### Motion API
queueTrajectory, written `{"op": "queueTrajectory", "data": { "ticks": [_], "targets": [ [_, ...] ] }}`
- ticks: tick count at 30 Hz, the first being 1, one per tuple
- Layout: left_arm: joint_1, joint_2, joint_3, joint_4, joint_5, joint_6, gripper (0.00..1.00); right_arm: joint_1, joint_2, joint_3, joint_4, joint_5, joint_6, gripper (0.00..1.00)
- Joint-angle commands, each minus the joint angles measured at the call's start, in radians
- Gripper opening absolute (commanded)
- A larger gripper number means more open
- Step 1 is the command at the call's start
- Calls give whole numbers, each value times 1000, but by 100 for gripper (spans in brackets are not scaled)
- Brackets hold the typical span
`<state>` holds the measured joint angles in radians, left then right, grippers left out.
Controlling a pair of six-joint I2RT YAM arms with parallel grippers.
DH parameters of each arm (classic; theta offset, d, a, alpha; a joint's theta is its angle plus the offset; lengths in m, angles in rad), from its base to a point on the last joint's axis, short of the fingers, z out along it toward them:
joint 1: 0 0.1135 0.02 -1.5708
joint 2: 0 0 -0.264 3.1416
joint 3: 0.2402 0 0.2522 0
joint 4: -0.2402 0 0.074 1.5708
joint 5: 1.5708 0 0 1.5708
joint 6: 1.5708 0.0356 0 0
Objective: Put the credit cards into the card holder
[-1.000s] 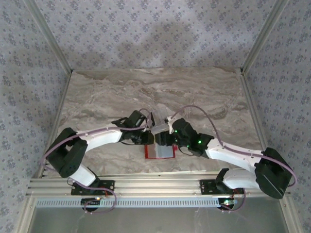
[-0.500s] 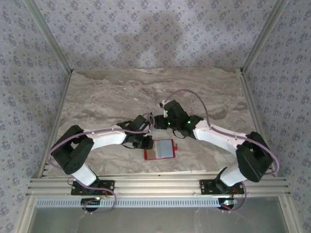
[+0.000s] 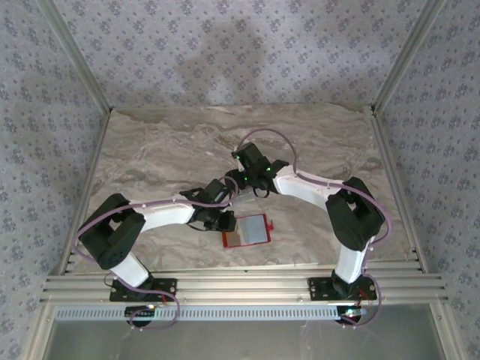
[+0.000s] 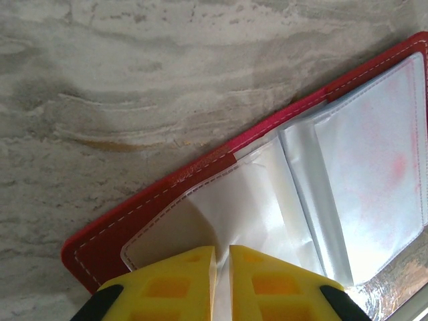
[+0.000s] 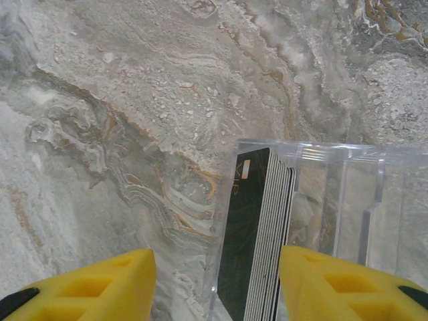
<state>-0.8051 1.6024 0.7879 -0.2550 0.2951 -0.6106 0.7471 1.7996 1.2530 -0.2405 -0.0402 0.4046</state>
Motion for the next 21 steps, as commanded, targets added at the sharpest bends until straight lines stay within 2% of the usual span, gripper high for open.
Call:
{"op": "queueTrajectory", "data": {
  "ticks": [1, 15, 21],
  "targets": [
    [-2, -17, -15, -22, -18, 3, 14, -6, 29, 39, -51, 2, -24, 54],
    [-2, -10, -13, -19, -16, 0, 13, -3, 97, 46, -62, 40, -30, 54],
    [-2, -8, -13, -20, -18, 0, 13, -6, 96, 35, -31, -48, -29, 54]
  ]
}}
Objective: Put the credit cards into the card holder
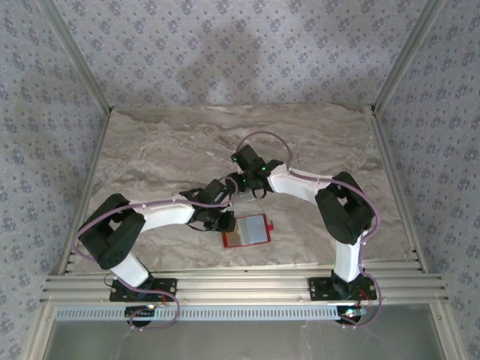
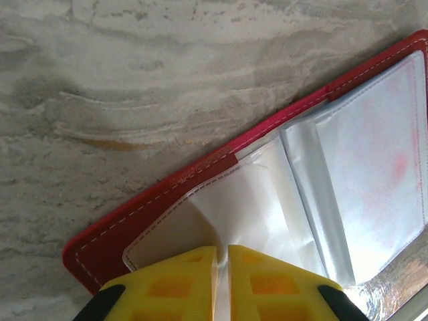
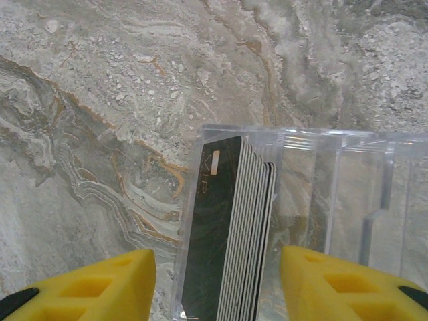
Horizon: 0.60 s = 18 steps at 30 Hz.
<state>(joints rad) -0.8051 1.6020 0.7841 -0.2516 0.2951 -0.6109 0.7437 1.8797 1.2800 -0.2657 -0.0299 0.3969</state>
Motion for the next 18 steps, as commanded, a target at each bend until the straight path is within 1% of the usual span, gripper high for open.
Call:
{"op": "queueTrajectory", "data": {
  "ticks": [1, 6, 10, 15, 18],
  "targets": [
    [-3, -9, -9, -24, -20, 0, 13, -6, 10, 1, 8, -79, -19, 54],
    [-2, -10, -9, -25, -22, 1, 13, -16, -21, -22, 60, -156, -9, 53],
    [-3, -11, -9, -27, -23, 0, 13, -26, -15, -17, 69, -193, -4, 52],
    [-2, -11, -10, -28, -26, -1, 13, -43, -5, -34, 105, -251, 16, 46],
    [-3, -6, -8, -27, -24, -1, 13, -49, -11, -46, 116, -256, 20, 44]
  ]
}}
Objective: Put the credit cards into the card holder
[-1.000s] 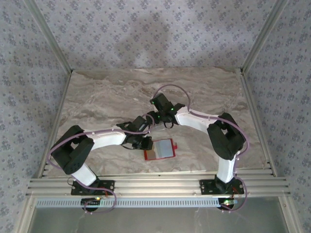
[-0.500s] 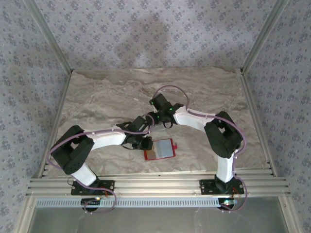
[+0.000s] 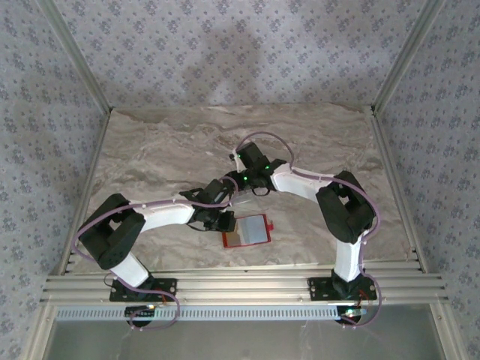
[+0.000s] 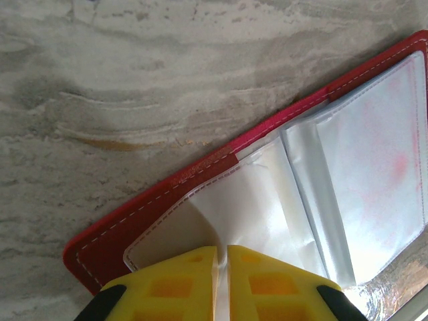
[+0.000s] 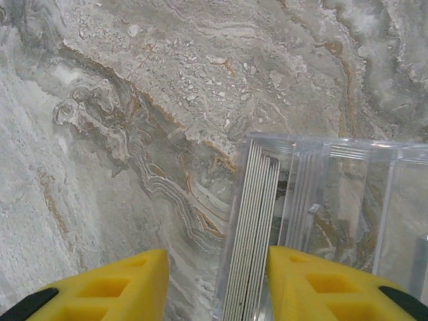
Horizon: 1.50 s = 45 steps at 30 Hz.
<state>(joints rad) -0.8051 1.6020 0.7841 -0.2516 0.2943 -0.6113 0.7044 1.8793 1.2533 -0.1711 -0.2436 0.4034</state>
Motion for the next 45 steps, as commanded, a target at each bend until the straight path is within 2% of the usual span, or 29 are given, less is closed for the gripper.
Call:
{"op": "queueTrajectory", "data": {
  "ticks": [1, 7, 11, 18, 30, 33, 37, 45],
  "targets": [
    [-2, -3, -8, -27, -23, -1, 12, -11, -12, -23, 23, -42, 14, 44],
    [-2, -2, -8, -25, -21, -1, 12, -27, -22, -41, 42, -76, 24, 40],
    [-2, -2, -8, -23, -19, 0, 12, -35, -32, -52, 48, -78, 27, 32],
    [0, -1, -8, -18, -11, -1, 12, -56, -56, -113, 20, -2, 48, 24],
    [0, 12, -5, -17, -5, -1, 12, -56, -207, -249, -33, 183, 68, 22],
    [0, 13, -5, -16, -3, -1, 12, -56, -228, -266, -20, 147, 66, 28],
    [-1, 11, -6, -17, -6, -1, 12, -54, -208, -257, 20, 29, 57, 35],
    [-1, 9, -6, -20, -5, 2, 11, -68, -188, -258, 77, -85, 78, 37]
  ]
}}
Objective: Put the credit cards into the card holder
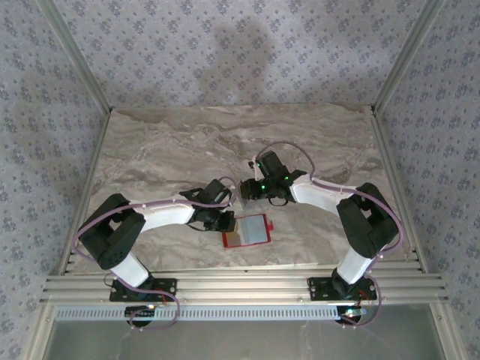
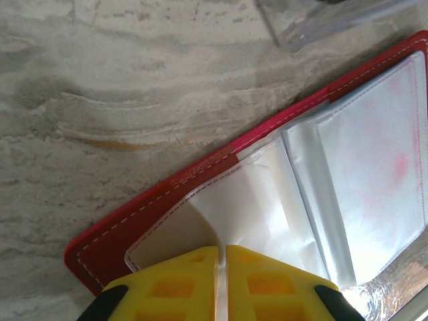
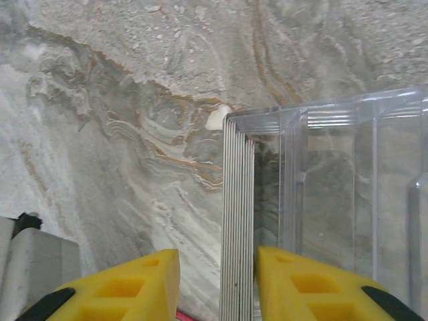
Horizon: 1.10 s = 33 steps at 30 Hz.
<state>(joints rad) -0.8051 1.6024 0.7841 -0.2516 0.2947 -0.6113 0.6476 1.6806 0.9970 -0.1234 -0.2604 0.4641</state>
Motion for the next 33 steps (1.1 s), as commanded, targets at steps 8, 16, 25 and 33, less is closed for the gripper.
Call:
{"op": "queueTrajectory", "data": {
  "ticks": [8, 16, 25, 33],
  "targets": [
    [0, 10, -5, -20, -3, 2, 11, -39, 2, -27, 80, -130, 41, 34],
    [0, 16, -3, -20, -3, 4, 11, -46, -7, -37, 87, -127, 47, 28],
    [0, 19, -2, -20, -1, 4, 11, -48, -32, -41, 72, -102, 47, 23],
    [0, 22, -2, -20, -2, 4, 11, -47, -57, -44, 57, -76, 45, 19]
  ]
}}
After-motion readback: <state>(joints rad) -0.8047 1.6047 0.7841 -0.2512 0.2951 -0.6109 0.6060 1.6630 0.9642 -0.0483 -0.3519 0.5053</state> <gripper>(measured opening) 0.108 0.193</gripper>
